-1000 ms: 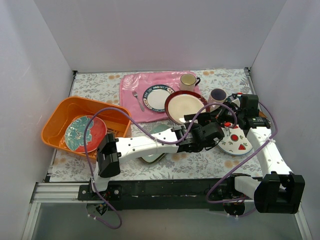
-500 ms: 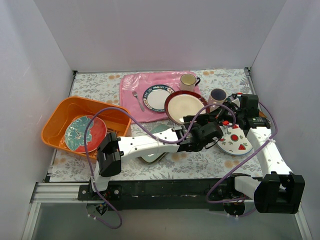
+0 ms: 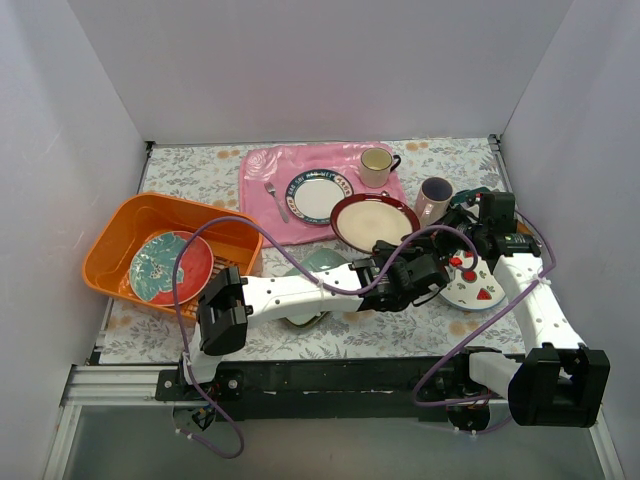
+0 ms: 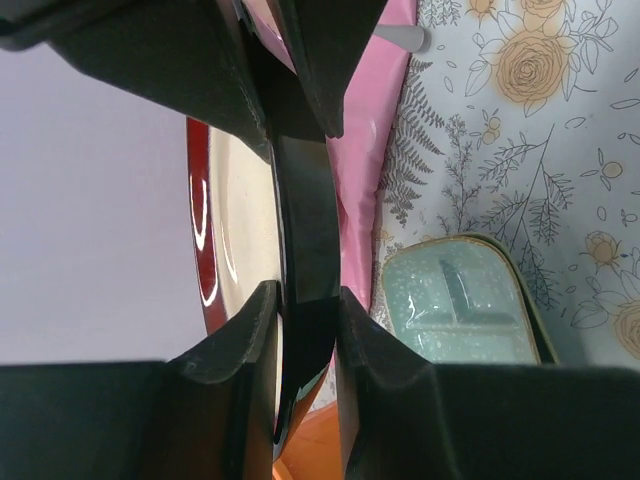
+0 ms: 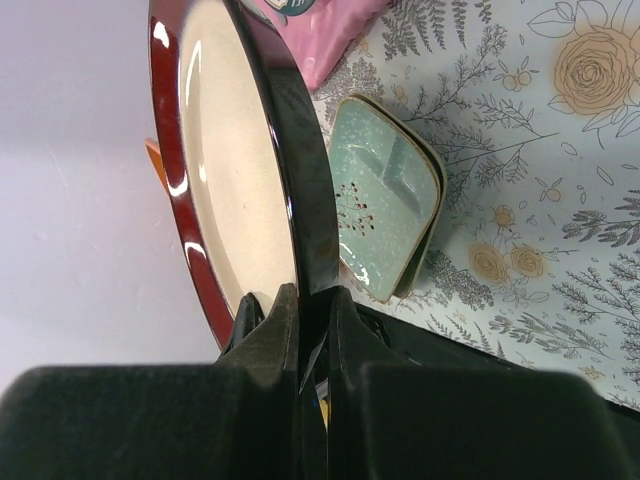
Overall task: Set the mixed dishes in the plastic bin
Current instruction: Pick up the plate at the center of the board, then place the plate in the plastic bin.
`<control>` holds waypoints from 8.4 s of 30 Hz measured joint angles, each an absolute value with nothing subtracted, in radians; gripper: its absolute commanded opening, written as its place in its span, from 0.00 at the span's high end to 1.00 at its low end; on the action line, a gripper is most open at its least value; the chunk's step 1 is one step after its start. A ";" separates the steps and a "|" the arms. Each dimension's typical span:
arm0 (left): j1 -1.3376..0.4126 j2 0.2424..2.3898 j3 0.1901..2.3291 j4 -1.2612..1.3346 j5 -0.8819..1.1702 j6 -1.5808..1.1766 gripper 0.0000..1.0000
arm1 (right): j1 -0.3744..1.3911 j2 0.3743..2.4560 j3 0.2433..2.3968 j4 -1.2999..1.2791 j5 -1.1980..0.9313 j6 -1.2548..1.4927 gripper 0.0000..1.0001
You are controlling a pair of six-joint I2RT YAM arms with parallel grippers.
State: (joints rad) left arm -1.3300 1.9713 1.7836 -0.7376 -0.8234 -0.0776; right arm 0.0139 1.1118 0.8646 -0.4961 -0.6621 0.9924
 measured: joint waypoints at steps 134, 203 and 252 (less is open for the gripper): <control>-0.405 1.140 0.765 -0.462 -0.880 -0.303 1.00 | -0.158 1.166 0.869 -0.315 -1.069 0.589 0.02; -0.360 1.188 0.661 -0.384 -0.794 -0.278 0.75 | -0.183 1.174 0.868 -0.317 -1.080 0.572 0.02; -0.353 1.256 0.812 -0.591 -0.601 -0.381 0.02 | -0.197 1.186 0.853 -0.315 -1.080 0.575 0.02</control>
